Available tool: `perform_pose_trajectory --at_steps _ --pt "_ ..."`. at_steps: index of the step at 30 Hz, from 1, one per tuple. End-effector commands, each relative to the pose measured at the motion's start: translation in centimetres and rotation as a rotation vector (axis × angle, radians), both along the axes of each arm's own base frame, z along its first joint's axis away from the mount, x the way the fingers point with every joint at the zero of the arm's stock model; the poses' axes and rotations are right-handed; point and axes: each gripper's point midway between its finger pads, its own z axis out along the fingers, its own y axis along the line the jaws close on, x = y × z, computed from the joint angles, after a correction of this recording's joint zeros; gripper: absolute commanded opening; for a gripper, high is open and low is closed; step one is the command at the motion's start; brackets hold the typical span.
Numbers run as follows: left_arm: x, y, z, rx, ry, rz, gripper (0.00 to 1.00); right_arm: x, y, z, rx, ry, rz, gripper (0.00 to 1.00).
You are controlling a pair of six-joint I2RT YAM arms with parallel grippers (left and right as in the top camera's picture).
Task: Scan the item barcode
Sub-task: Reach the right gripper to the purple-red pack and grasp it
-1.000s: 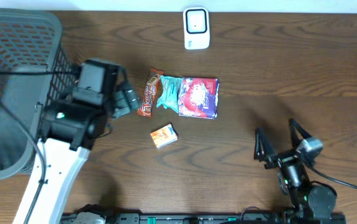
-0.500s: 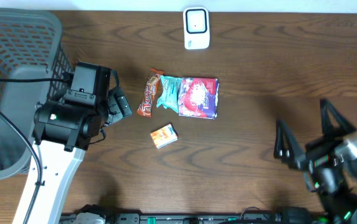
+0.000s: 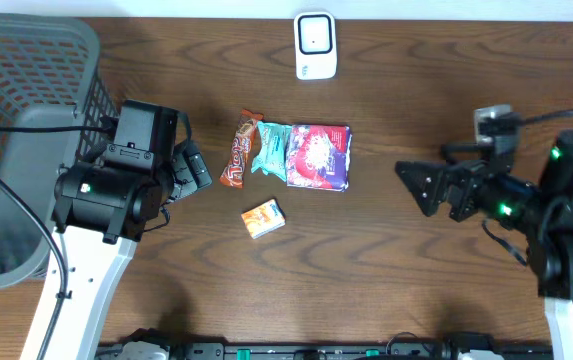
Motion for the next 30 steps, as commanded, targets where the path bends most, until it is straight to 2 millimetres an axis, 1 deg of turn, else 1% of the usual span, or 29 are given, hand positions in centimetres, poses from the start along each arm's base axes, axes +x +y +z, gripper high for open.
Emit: perform_pose_trajectory --at_steps 1,4,7,9,11,15,16,19,20,23,25,26,28,29,30 --pt "0.1 0.2 0.3 0.003 -0.008 0.007 0.98 0.4 1.2 -0.4 0.067 0.057 0.077 0.99" --pt "0.1 0.2 0.3 0.003 -0.008 0.007 0.98 2.5 0.1 -3.8 0.033 0.219 -0.047 0.99" --pt "0.1 0.2 0.3 0.003 -0.008 0.007 0.98 3.5 -0.2 -7.3 -0.054 0.338 -0.114 0.99" --pt "0.1 0.2 0.3 0.003 -0.008 0.007 0.98 4.1 0.0 -9.6 -0.117 0.426 -0.153 0.99" --pt "0.1 0.2 0.3 0.003 -0.008 0.007 0.98 4.5 0.7 -11.0 -0.154 0.485 -0.139 0.99" --pt "0.1 0.2 0.3 0.003 -0.008 0.007 0.98 5.9 1.9 -13.4 -0.201 0.579 -0.099 0.99" --pt "0.1 0.2 0.3 0.003 -0.008 0.007 0.98 6.4 2.2 -14.3 -0.210 0.607 -0.090 0.99" --pt "0.1 0.2 0.3 0.003 -0.008 0.007 0.98 7.8 2.7 -15.8 -0.217 0.654 -0.081 0.99" --pt "0.1 0.2 0.3 0.003 -0.008 0.007 0.98 8.6 2.8 -16.4 -0.215 0.675 -0.083 0.99" --pt "0.1 0.2 0.3 0.003 -0.008 0.007 0.98 10.2 3.1 -17.4 -0.221 0.702 -0.081 0.99" --pt "0.1 0.2 0.3 0.003 -0.008 0.007 0.98 11.1 3.4 -18.2 -0.215 0.720 -0.074 0.95" --pt "0.1 0.2 0.3 0.003 -0.008 0.007 0.98 11.4 3.9 -18.8 -0.199 0.735 -0.059 0.93" --pt "0.1 0.2 0.3 0.003 -0.008 0.007 0.98 11.8 5.0 -19.6 -0.156 0.748 -0.021 0.93" --pt "0.1 0.2 0.3 0.003 -0.008 0.007 0.98 12.3 5.8 -20.8 -0.138 0.767 -0.013 0.93" --pt "0.1 0.2 0.3 0.003 -0.008 0.007 0.98 12.5 6.0 -21.4 -0.135 0.779 -0.018 0.93"
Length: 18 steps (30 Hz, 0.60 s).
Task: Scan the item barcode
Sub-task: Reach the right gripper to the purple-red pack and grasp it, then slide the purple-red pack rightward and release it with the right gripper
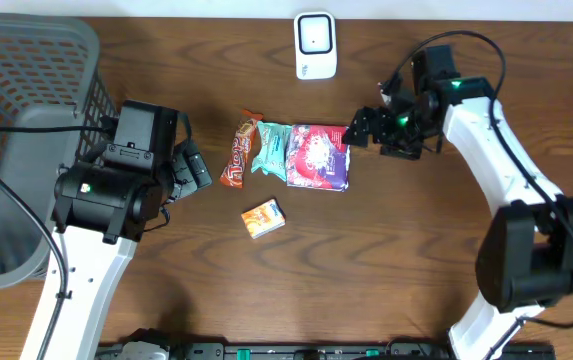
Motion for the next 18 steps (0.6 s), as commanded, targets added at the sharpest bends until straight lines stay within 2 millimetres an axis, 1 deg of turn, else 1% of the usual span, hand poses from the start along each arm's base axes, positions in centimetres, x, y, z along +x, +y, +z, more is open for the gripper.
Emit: perform_pose_trajectory --at_steps 1,3,5,6,9,10,12,14,15,16,17,18 --pt "0.1 0.2 0.3 0.003 -0.008 0.007 0.98 0.6 2.1 -1.6 0.060 0.047 0.005 0.92" --pt "0.1 0.2 0.3 0.003 -0.008 0.007 0.98 0.8 2.3 -2.7 0.059 0.073 -0.009 0.87" --pt "0.1 0.2 0.3 0.003 -0.008 0.007 0.98 1.0 2.4 -3.7 0.058 0.088 -0.013 0.75" --pt "0.1 0.2 0.3 0.003 -0.008 0.007 0.98 1.2 2.7 -4.6 0.057 0.096 -0.014 0.74" --pt "0.1 0.2 0.3 0.003 -0.008 0.007 0.98 1.2 3.5 -6.3 0.054 0.115 0.001 0.73" --pt "0.1 0.2 0.3 0.003 -0.008 0.007 0.98 1.1 4.1 -7.1 0.058 0.123 0.016 0.61" --pt "0.1 0.2 0.3 0.003 -0.008 0.007 0.98 1.3 4.8 -7.7 0.061 0.107 0.041 0.45" --pt "0.1 0.2 0.3 0.003 -0.008 0.007 0.98 1.7 5.3 -7.8 0.063 0.059 0.087 0.40" --pt "0.1 0.2 0.3 0.003 -0.008 0.007 0.98 1.9 5.4 -7.8 0.061 0.042 0.098 0.35" --pt "0.1 0.2 0.3 0.003 -0.008 0.007 0.98 1.9 5.4 -7.8 0.061 0.038 0.099 0.28" --pt "0.1 0.2 0.3 0.003 -0.008 0.007 0.98 2.0 5.5 -7.8 0.063 0.035 0.098 0.12" --pt "0.1 0.2 0.3 0.003 -0.008 0.007 0.98 2.1 5.4 -7.7 0.063 0.033 0.098 0.01"
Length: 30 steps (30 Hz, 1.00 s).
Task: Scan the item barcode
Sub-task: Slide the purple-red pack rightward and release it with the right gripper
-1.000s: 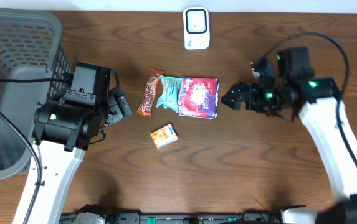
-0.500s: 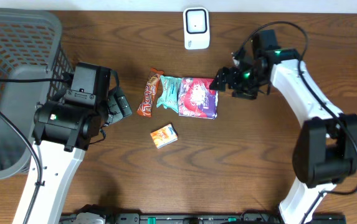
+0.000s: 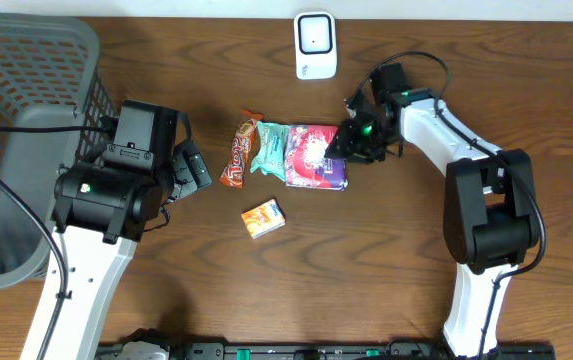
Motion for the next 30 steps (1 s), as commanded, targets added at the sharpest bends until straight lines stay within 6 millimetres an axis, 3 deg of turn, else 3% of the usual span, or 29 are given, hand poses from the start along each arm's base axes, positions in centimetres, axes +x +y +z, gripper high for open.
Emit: perform_pose_trajectory --at_steps 1,7,14,17,20,24,26,30 --pt "0.1 0.2 0.3 0.003 -0.008 0.007 0.98 0.6 0.6 0.6 0.016 -0.036 0.030 0.01" --pt "0.1 0.2 0.3 0.003 -0.008 0.007 0.98 1.0 -0.7 2.0 -0.012 -0.036 0.003 0.01" --pt "0.1 0.2 0.3 0.003 -0.008 0.007 0.98 2.3 -5.8 8.2 -0.346 -0.170 -0.067 0.01" --pt "0.1 0.2 0.3 0.003 -0.008 0.007 0.98 2.3 -7.7 11.6 -0.499 -0.249 -0.093 0.01" --pt "0.1 0.2 0.3 0.003 -0.008 0.007 0.98 1.6 -10.2 13.3 -0.707 -0.296 -0.147 0.01" --pt "0.1 0.2 0.3 0.003 -0.008 0.007 0.98 0.5 -14.2 14.0 -1.032 -0.305 -0.254 0.01" --pt "0.1 0.2 0.3 0.003 -0.008 0.007 0.98 0.2 -14.6 13.5 -1.102 -0.308 -0.250 0.01" --pt "0.1 0.2 0.3 0.003 -0.008 0.007 0.98 0.2 -14.3 10.0 -1.174 -0.309 -0.206 0.01"
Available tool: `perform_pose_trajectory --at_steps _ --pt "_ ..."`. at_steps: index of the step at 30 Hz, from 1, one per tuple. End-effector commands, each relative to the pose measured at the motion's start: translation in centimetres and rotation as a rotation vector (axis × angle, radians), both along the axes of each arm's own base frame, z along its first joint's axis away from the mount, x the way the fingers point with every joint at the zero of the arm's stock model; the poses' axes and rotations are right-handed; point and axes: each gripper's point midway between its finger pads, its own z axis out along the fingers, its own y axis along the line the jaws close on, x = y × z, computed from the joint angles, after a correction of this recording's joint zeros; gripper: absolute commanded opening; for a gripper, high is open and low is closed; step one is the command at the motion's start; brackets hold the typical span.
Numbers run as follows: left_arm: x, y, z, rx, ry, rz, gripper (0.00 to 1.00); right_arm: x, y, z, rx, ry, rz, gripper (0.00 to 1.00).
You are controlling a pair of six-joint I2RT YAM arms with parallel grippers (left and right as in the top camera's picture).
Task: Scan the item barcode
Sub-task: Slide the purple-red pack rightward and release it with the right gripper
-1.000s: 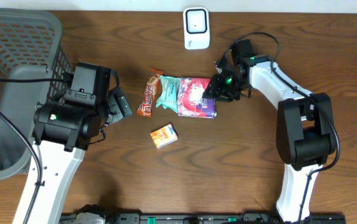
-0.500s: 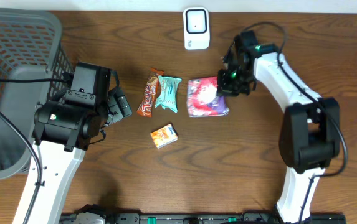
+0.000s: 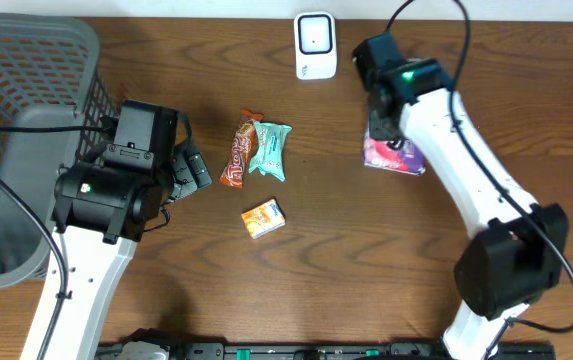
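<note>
The purple and pink snack packet [image 3: 398, 156] hangs right of the white barcode scanner [image 3: 315, 45], which stands at the table's far edge. My right gripper [image 3: 383, 133] is shut on the packet's upper part, and the arm hides much of it. The packet is clear of the other snacks. Whether its barcode faces the scanner does not show. My left gripper [image 3: 196, 166] rests at the left, beside the snacks, holding nothing; its jaws are too dark to read.
On the table's middle lie a brown-orange bar packet [image 3: 236, 150], a teal packet [image 3: 269, 150] touching it, and a small orange box [image 3: 263, 218] nearer the front. A grey mesh basket [image 3: 76, 45] fills the far left corner.
My right gripper was at the purple packet's right edge while it lay beside the teal packet. Now the packet is in the gripper, off the pile and further right, near the scanner.
My right arm was first folded at the table's right side, away from the snacks. Then its gripper was just right of the purple packet, then on the packet's edge. Now it holds the packet to the right of the scanner. The left arm never moved.
</note>
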Motion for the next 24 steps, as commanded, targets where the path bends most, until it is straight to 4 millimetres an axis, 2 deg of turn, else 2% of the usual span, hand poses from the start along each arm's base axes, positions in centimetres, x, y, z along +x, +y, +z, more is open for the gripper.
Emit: perform_pose_trajectory --at_steps 1,2,4,7,9,10,11,12,14,16,18,22,24 --pt "0.1 0.2 0.3 0.003 -0.008 0.007 0.98 -0.3 -1.9 -2.9 -0.194 0.012 -0.039 0.01" --pt "0.1 0.2 0.3 0.003 -0.008 0.007 0.98 -0.8 -1.3 -4.3 -0.181 0.042 -0.050 0.01" --pt "0.1 0.2 0.3 0.003 -0.008 0.007 0.98 -1.1 0.0 -5.1 -0.110 0.058 -0.055 0.03" --pt "0.1 0.2 0.3 0.003 -0.008 0.007 0.98 -0.8 1.8 -4.7 0.007 0.061 -0.047 0.14" --pt "0.1 0.2 0.3 0.003 -0.008 0.007 0.98 -0.1 2.2 -3.8 0.065 0.051 -0.051 0.39" --pt "0.1 0.2 0.3 0.003 -0.008 0.007 0.98 0.7 2.3 -2.6 0.128 0.050 -0.037 0.58" --pt "0.1 0.2 0.3 0.003 -0.008 0.007 0.98 1.2 2.2 -1.9 0.171 0.053 -0.024 0.70" --pt "0.1 0.2 0.3 0.003 -0.008 0.007 0.98 1.7 2.0 -1.3 0.221 0.059 -0.009 0.79" --pt "0.1 0.2 0.3 0.003 -0.008 0.007 0.98 2.4 1.2 -0.8 0.334 0.080 0.022 0.89" --pt "0.1 0.2 0.3 0.003 -0.008 0.007 0.98 2.7 -0.2 -1.0 0.464 0.115 0.053 0.94" --pt "0.1 0.2 0.3 0.003 -0.008 0.007 0.98 2.4 -1.5 -1.6 0.580 0.155 0.081 0.94" --pt "0.1 0.2 0.3 0.003 -0.008 0.007 0.98 1.3 -4.6 -3.4 0.758 0.196 0.050 0.88" --pt "0.1 0.2 0.3 0.003 -0.008 0.007 0.98 0.9 -5.0 -4.3 0.859 0.192 0.066 0.88"
